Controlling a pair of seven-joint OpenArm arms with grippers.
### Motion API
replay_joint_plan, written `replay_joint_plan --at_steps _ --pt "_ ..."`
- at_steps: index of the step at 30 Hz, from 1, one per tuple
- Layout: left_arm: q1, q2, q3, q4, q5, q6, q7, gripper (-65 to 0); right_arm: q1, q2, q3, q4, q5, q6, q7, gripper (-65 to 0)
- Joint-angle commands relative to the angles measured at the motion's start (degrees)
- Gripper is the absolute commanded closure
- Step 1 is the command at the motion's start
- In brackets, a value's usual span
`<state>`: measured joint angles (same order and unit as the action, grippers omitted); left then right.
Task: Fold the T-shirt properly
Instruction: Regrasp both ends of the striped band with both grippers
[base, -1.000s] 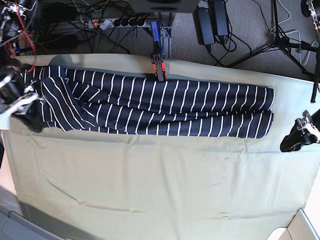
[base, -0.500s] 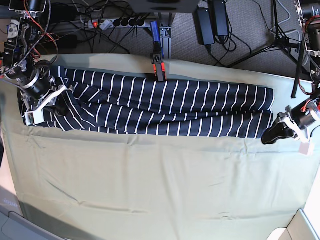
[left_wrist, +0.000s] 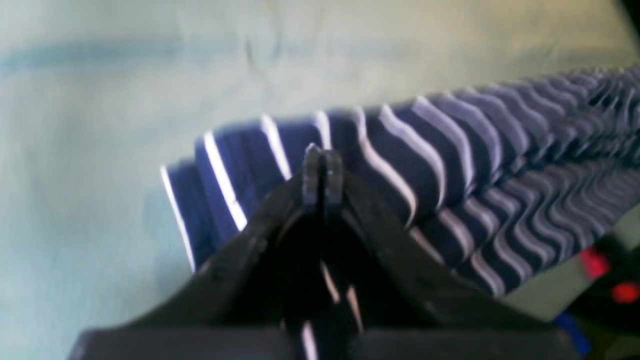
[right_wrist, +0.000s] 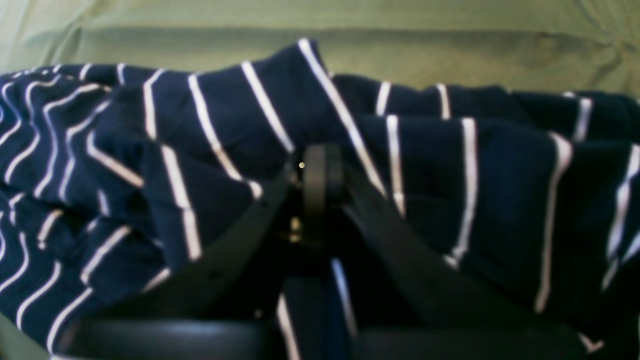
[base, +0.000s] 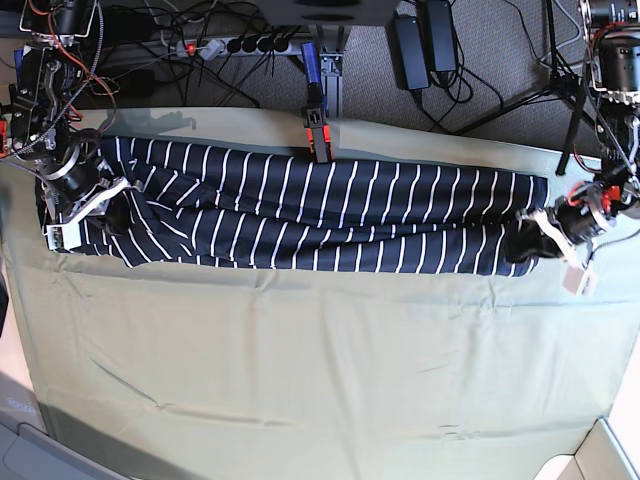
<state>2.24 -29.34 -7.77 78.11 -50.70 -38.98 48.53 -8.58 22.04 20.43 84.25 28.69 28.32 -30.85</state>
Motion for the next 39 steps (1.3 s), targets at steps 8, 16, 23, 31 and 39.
replay_joint_plan --at_steps 8,16,23,31,39 --pt "-0.8 -1.0 -0.5 0.9 2.1 0.4 -2.1 0.0 0.6 1.0 0.3 0.7 0.6 4.0 1.2 0.0" --pt "-0.1 -1.2 -0.5 0.9 2.2 0.4 -2.2 -3.1 0.4 0.9 0.3 0.3 -1.7 4.0 1.0 0.0" --pt "0.3 -1.4 -0.5 0.9 2.5 0.7 -2.6 -22.5 0.4 0.9 0.3 -0.4 -1.7 4.0 1.0 0.0" --pt "0.3 -3.4 -7.0 0.9 1.2 5.3 -2.3 -30.4 0.5 1.0 0.3 -0.4 -1.7 4.0 1.1 0.0" --pt "3.9 -5.3 -10.2 0.8 -5.9 3.8 2.4 -30.8 0.5 0.9 0.3 -0.4 -1.2 4.0 1.0 0.0"
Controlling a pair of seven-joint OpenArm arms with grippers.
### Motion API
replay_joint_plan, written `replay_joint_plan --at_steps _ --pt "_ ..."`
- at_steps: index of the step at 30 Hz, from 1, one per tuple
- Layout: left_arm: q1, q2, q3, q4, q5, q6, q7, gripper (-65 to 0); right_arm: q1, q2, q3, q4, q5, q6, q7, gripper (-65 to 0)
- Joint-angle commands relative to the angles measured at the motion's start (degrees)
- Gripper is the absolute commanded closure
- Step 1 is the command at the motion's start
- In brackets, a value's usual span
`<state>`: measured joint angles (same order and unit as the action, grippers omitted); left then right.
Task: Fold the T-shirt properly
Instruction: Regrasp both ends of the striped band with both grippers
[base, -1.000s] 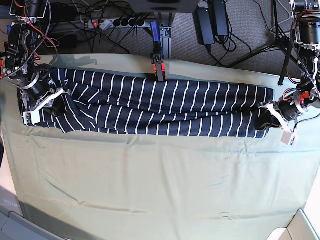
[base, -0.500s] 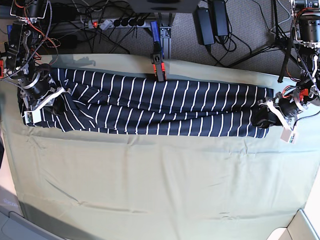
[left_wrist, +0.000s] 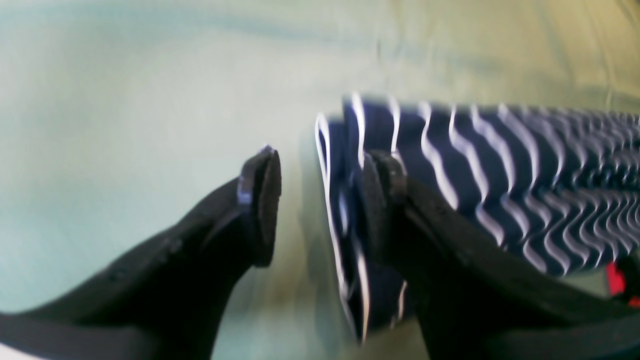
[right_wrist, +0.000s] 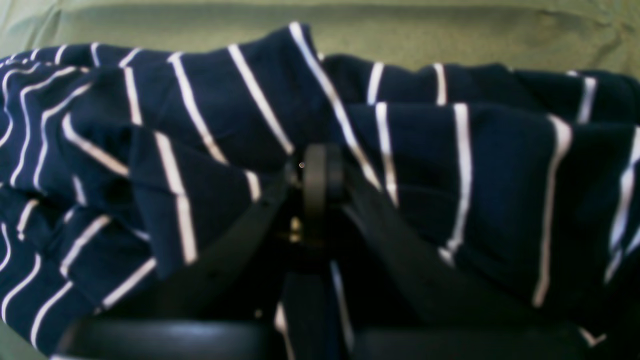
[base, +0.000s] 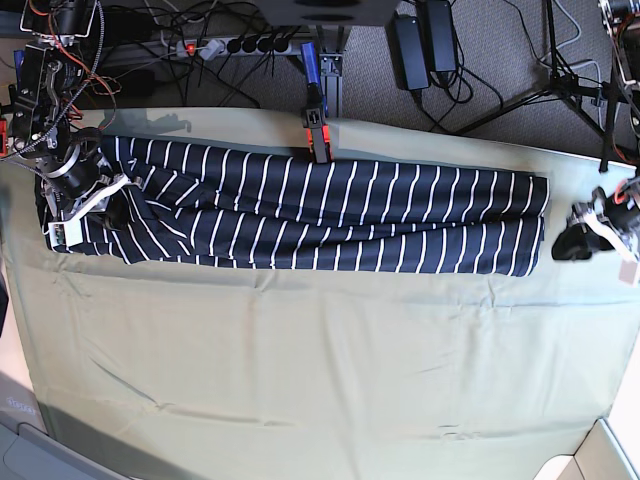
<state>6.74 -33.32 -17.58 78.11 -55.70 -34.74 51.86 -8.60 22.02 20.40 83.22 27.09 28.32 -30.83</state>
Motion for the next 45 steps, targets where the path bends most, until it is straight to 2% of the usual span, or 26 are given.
replay_joint_plan --at_steps 1,4,11,27,33,45 --pt "0.2 -1.3 -0.4 0.7 -1.0 -0.4 -1.3 -33.3 0.5 1.0 0.3 0.6 0.4 4.0 1.0 0.0" --pt "1.3 -1.3 -0.4 0.1 -1.3 -0.4 -3.0 -39.3 0.5 1.0 0.3 0.6 1.0 4.0 1.0 0.0" --pt "1.3 -1.2 -0.4 -2.0 -7.0 -0.5 -1.8 -39.4 0.5 1.0 0.3 0.6 1.4 4.1 1.0 0.0" --pt "1.2 2.9 -0.4 -6.8 -12.3 -1.8 -0.1 -39.4 0.5 1.0 0.3 0.6 1.4 4.0 0.8 0.0" --pt "1.2 4.9 -0.4 -6.8 -12.2 -1.9 -0.2 -39.4 0.5 1.0 0.3 0.6 1.4 4.1 0.8 0.0" --pt "1.2 6.3 -0.3 -6.8 -12.2 -2.0 -0.2 -39.3 0.5 1.0 0.3 0.6 1.4 4.0 0.9 0.0"
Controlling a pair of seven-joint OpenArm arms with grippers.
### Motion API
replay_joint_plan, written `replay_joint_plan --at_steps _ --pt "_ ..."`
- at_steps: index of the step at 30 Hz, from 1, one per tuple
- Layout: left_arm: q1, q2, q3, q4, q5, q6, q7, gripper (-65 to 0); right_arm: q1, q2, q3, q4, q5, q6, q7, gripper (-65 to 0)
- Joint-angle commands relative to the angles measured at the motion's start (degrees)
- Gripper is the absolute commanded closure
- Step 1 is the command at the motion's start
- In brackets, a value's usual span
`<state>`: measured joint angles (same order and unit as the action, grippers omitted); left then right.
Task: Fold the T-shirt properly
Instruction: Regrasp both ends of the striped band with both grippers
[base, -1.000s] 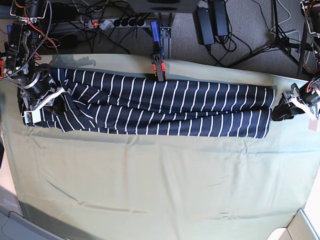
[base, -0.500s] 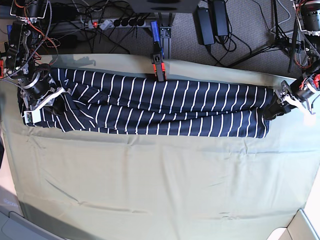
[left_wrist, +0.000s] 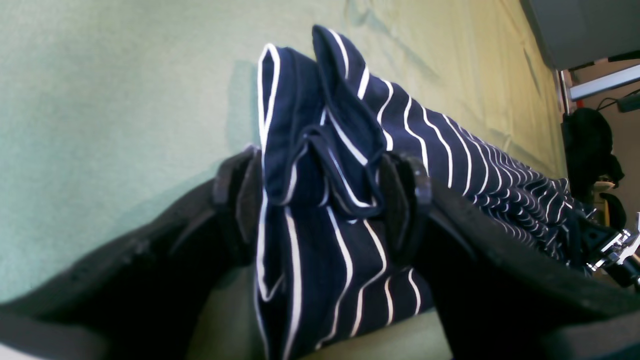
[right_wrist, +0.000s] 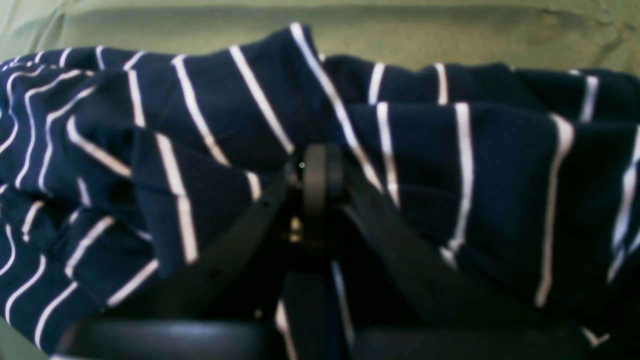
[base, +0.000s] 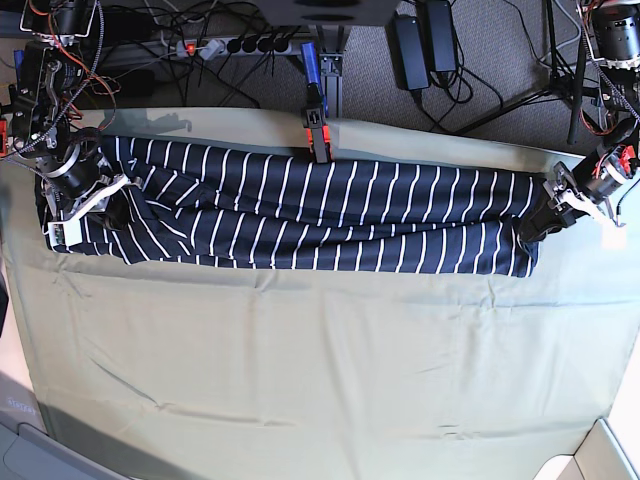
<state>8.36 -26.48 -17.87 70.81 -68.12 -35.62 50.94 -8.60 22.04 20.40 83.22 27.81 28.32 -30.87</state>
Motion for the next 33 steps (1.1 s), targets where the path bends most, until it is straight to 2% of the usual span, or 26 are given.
replay_joint_plan --at_steps 1,14,19,30,33 --pt "-0.4 -0.4 0.0 0.5 0.2 -1.1 0.8 -39.3 0.5 0.9 0.3 0.6 0.7 4.0 0.9 0.0" --pt "-0.4 0.5 0.0 0.5 -0.2 -1.2 1.4 -39.3 0.5 0.9 0.3 0.6 0.7 4.0 0.9 0.0" --pt "-0.4 1.5 0.0 0.5 -0.3 -2.7 1.4 -39.3 0.5 0.9 0.3 0.6 0.7 4.0 0.9 0.0" --pt "-0.4 1.9 0.0 0.5 -0.3 -2.8 1.4 -39.1 0.5 0.9 0.3 0.6 0.7 4.0 0.9 0.0" --pt "-0.4 1.9 0.0 0.5 -0.3 -3.6 1.4 -31.7 0.5 0.9 0.3 0.6 0.7 4.0 0.9 0.0"
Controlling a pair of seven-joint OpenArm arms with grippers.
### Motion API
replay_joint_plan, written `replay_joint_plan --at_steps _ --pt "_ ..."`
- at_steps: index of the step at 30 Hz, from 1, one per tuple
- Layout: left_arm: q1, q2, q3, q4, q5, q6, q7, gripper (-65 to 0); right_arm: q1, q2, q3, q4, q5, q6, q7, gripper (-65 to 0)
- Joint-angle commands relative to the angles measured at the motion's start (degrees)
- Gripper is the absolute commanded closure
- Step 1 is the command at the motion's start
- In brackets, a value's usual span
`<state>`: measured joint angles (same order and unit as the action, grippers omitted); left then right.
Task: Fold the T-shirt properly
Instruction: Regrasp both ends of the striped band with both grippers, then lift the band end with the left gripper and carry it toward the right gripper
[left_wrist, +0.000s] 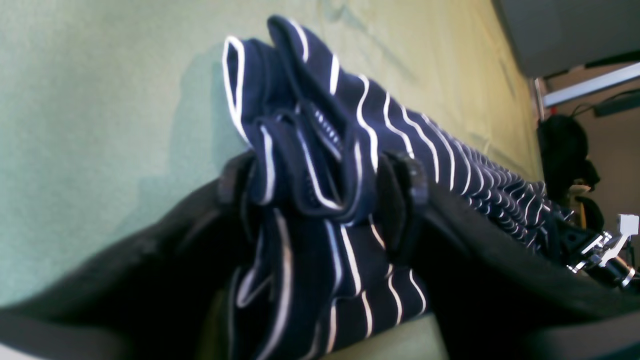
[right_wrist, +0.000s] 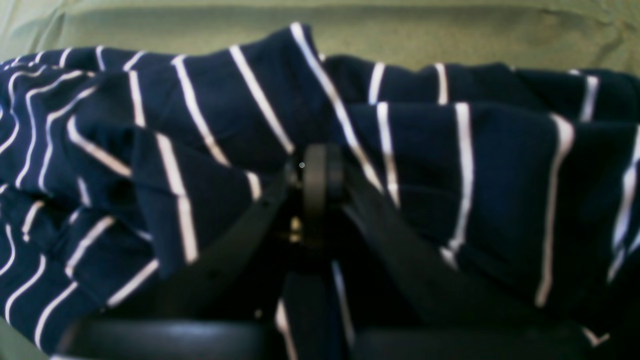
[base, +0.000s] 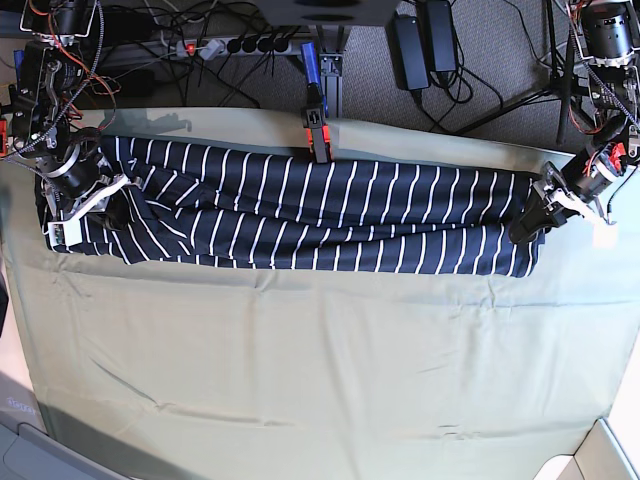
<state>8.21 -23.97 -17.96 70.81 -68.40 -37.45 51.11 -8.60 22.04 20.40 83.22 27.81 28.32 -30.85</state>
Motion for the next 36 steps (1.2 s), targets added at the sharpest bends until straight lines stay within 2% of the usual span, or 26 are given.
replay_joint_plan --at_steps 1,10,18,26,32,36 --pt "-0.3 -0.6 0.0 0.5 0.0 -2.2 1.2 -28.0 0.5 0.9 0.3 0.6 0.7 4.0 0.9 0.0" --pt "-0.3 -0.6 0.0 0.5 -2.4 -2.5 1.2 -0.6 0.5 1.0 0.3 0.6 0.7 4.0 0.9 0.0" --pt "-0.7 -0.9 0.0 0.5 -3.7 -2.5 1.0 0.0 0.5 1.0 0.3 0.7 5.9 4.1 0.9 0.0" --pt "-3.0 -2.8 -1.3 0.5 -3.1 -2.5 0.5 0.0 0.6 1.0 0.4 2.4 6.5 4.1 0.9 0.0" --pt "-4.6 -3.8 -1.3 0.5 -0.3 -2.5 0.0 0.0 0.6 0.9 1.3 6.6 10.5 4.1 0.9 0.0" --pt "-4.9 -4.6 -1.3 0.5 1.4 -2.5 -1.7 0.0 0.6 0.9 2.8 9.8 10.7 4.1 0.9 0.0"
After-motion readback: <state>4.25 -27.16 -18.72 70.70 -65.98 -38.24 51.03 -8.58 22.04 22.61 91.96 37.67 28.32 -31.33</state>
